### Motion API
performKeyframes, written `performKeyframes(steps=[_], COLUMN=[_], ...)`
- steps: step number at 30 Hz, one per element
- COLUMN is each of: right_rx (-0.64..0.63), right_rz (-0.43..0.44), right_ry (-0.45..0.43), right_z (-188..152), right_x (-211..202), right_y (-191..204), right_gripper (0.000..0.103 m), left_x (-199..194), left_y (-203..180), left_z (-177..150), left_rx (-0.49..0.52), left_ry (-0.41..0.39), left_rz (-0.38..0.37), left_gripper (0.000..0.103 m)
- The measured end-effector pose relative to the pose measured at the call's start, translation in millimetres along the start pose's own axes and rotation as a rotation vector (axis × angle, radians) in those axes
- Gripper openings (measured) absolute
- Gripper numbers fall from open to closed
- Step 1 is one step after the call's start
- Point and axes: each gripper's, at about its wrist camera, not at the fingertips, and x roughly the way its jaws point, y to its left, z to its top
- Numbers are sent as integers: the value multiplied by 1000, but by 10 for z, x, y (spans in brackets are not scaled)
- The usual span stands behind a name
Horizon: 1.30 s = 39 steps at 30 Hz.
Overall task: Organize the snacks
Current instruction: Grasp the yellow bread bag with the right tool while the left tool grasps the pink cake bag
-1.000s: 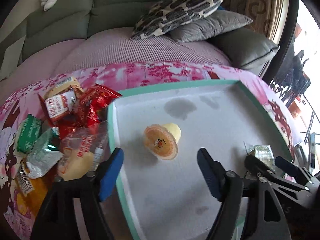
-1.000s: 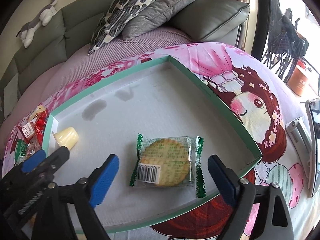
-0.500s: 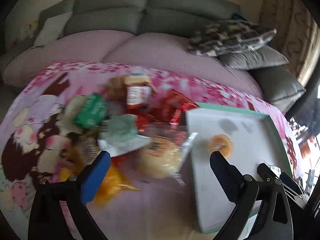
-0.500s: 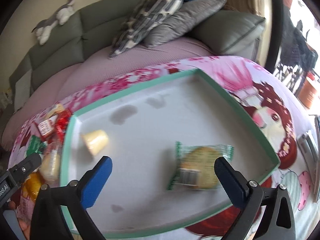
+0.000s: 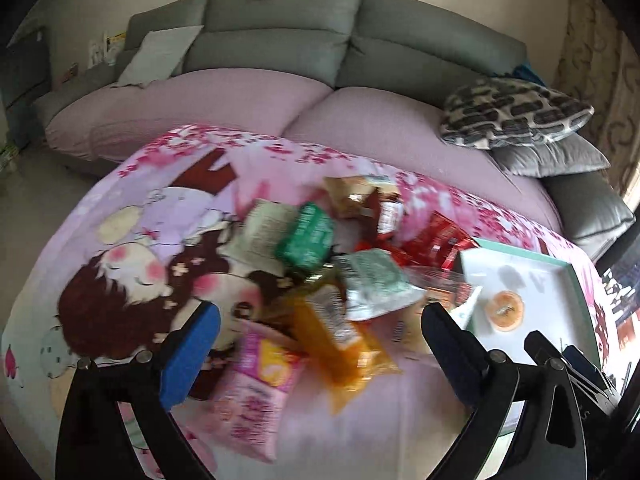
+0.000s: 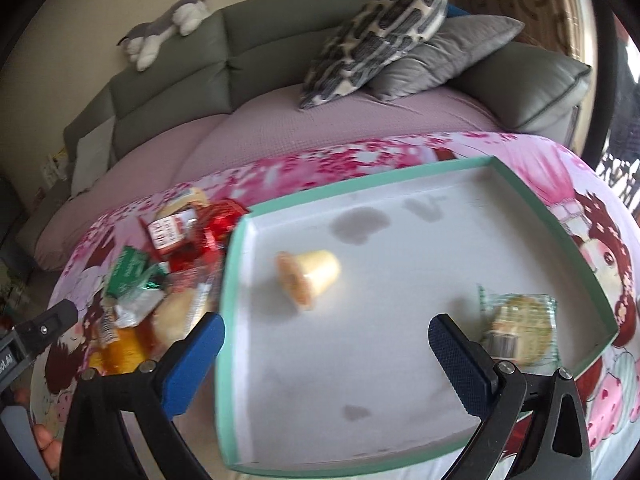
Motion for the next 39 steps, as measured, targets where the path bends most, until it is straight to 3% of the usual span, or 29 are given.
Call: performKeyframes(steps=[6,12,21,27,30,39], right_rx=[-70,-144,-274,-353,-380,-449], right_rz=[61,158,180,216,224,206], right_ry=[-8,21,63,69,80,117], right_z=[-57,-165,-360,-432,-462,-560], right_x=[-60,-30,93,140,206,416], right_y=[390,844,1258,1486,1586,1744], right_gripper=[103,103,102,90,76,62], left_x=[-38,79,163,232,285,461], left_y=[335,489,759,832,832,845], left_z=[20,-129,-227,-248,-272,-337], left_rx=[-30,-36,-115,-156,-159,-173], left_ry=[8,112,169,206,221,258], left_rz=[48,58,64,-13,-30,-81], left_gripper=[101,101,100,100,99,99])
